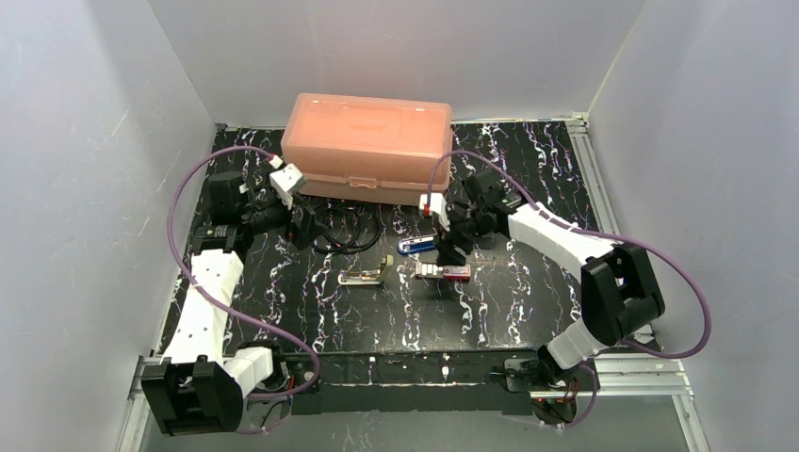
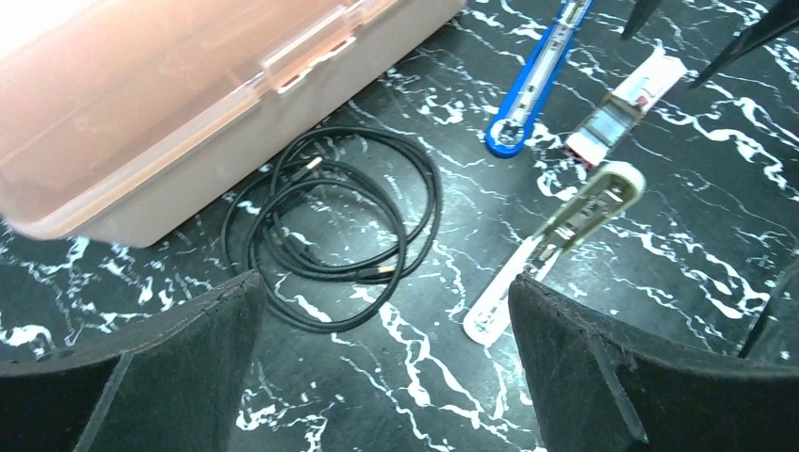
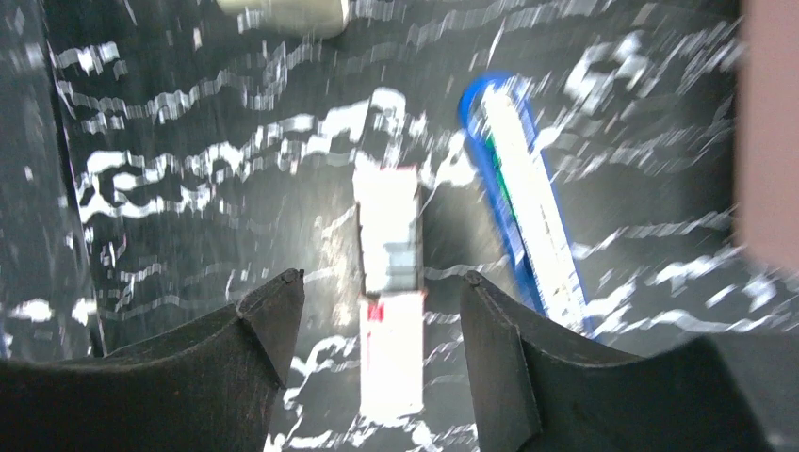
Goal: Load the staples into the stapler
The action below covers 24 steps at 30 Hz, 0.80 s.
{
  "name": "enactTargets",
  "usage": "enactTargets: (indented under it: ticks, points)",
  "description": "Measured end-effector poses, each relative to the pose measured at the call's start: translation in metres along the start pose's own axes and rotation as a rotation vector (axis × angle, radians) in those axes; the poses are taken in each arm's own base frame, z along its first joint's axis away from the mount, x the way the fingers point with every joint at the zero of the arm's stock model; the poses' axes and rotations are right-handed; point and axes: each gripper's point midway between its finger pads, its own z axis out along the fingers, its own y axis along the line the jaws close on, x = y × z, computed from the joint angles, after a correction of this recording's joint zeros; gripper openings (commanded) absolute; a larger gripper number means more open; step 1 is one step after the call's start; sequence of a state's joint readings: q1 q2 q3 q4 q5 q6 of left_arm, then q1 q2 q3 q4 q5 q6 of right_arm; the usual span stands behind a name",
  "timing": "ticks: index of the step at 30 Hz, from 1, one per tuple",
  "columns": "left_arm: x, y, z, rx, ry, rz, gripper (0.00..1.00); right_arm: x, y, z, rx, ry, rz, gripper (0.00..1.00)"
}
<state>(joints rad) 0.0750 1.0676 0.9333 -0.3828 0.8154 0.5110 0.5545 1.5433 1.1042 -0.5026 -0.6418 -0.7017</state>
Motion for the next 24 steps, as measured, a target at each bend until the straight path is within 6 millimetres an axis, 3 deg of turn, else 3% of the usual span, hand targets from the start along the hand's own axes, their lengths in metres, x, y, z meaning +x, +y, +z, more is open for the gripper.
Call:
enactTargets:
  ticks: [3,5,9,15,24]
  points:
    - [-0.005,-0.018,0.005,0.046,-0.001,0.005,0.99,0.041,0.013,0.003,-0.016,0.100,0.068,0.62]
    - [-0.005,-0.028,0.009,0.075,0.009,-0.009,0.99,0.052,0.018,0.003,-0.025,0.133,0.095,0.58]
    - [0.000,-0.035,0.016,0.099,0.033,-0.047,0.98,0.058,0.015,0.006,-0.010,0.151,0.124,0.56]
    - [0.002,-0.036,0.016,0.099,0.043,-0.062,0.99,0.072,0.006,0.013,0.032,0.204,0.141,0.65]
    - [0.001,-0.036,0.016,0.099,0.040,-0.057,0.99,0.085,-0.001,0.024,0.047,0.255,0.111,0.67]
